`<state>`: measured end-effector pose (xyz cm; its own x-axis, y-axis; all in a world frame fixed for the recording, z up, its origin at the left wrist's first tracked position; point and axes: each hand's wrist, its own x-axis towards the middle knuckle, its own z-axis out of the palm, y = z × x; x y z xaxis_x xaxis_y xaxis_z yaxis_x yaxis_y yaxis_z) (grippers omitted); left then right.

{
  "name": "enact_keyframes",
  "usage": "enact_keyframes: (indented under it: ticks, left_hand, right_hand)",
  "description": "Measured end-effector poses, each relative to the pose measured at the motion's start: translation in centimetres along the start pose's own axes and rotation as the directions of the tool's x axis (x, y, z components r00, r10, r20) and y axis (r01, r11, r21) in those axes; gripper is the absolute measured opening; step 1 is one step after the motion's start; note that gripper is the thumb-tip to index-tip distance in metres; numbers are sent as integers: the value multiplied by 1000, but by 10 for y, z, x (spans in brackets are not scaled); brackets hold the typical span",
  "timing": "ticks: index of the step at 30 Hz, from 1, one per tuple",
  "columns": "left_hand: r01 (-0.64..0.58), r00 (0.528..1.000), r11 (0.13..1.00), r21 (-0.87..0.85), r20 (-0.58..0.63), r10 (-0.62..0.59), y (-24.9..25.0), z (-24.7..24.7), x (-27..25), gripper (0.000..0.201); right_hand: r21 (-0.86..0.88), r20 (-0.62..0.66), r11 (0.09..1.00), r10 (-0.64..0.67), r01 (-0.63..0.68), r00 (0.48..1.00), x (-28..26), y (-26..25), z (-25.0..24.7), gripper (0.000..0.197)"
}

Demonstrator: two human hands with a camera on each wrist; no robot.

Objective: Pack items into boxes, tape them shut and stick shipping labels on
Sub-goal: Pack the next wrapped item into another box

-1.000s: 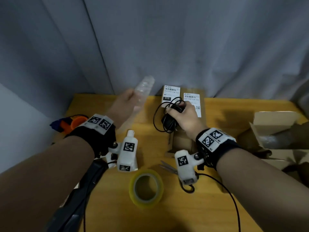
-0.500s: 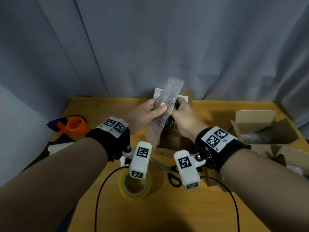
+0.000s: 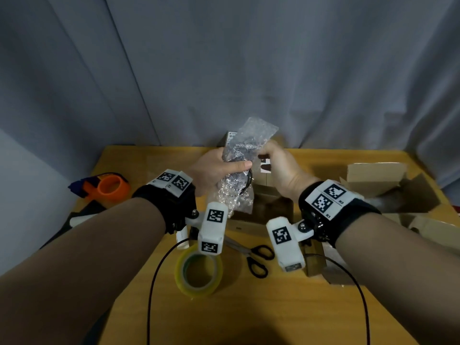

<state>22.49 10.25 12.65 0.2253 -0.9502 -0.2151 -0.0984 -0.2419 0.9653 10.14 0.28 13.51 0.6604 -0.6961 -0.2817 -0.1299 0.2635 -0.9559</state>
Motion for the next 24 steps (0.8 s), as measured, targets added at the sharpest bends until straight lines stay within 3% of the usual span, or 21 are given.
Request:
enact_keyframes:
  ticks: [3,6,10,12,15,19,20,24]
  left_hand:
    - [20,999,996,82,-52,-15,-7,-8,-1,24]
    - [32,997,991,127,-80,-22,-13,-15,-2,31]
    - [-10,998,994,107,-59,17,-12,-15,-3,35]
    - [-20,999,999,44,-26,21,-10,-14,-4,37]
    - [-13,1000,999,48,8,13,-9,-13,-4,33]
    - [-8,996,979,203,-86,26,-17,-15,-1,24]
    - [-12,994,978,206,-108,35,-19,-16,-1,26]
    - [-26,993,996,86,-117,36,-23,-13,1,41]
  right_hand:
    - [59,-52,997,48,-45,997,7,1,-10,22]
    - [-8,-99,998,56,-57,994,13,-1,-21,36]
    - [-152,25,987,-53,56,998,14,4,-22,24]
    - [-323,46,941,-93,103,995,15,11,-18,27]
    - [-526,-68,837,-219,152,973,19,18,-16,13]
    - [-734,-123,660,-358,157,926,22,12,-24,11]
    - [-712,-125,682,-359,169,925,22,10,-25,9]
    - [-377,-83,913,-202,157,976,17,7,-14,14]
